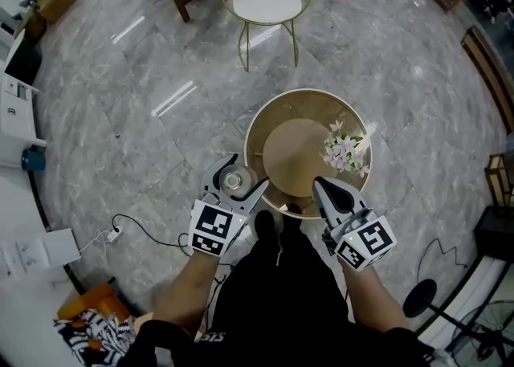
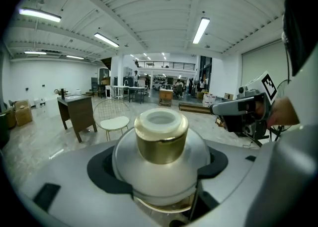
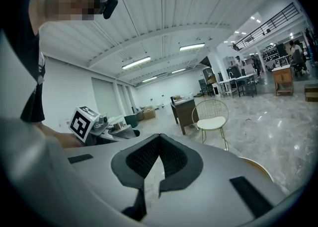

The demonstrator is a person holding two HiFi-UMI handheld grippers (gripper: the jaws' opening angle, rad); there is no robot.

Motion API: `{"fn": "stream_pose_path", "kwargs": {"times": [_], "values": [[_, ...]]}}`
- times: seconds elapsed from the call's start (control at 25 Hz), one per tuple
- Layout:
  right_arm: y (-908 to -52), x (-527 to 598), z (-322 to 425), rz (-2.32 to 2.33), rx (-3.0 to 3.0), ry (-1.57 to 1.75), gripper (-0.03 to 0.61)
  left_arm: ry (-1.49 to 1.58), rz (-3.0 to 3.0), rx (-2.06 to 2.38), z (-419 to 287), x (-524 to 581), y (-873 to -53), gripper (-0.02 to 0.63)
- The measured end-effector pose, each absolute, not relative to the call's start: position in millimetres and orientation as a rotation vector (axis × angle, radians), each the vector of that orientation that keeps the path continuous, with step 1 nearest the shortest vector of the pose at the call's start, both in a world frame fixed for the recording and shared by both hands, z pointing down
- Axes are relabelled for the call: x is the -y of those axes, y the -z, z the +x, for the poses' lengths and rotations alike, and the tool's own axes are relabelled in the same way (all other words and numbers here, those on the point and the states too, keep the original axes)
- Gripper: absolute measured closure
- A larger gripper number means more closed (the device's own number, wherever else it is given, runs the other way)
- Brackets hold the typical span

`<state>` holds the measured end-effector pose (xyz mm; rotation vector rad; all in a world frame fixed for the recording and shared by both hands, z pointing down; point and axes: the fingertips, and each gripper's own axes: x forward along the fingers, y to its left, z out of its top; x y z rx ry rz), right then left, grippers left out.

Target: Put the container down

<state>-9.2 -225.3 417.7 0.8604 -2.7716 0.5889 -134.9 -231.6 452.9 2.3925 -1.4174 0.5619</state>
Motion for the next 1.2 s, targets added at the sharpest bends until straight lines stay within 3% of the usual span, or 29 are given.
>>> {"fn": "stream_pose_path", "kwargs": {"times": [1.2], "values": [[-710.3, 302.3, -7.1, 0.756, 2.607, -0.773, 0.565, -0.697, 2.249, 1.335, -118.3, 325.0, -765.2, 0.279]]}}
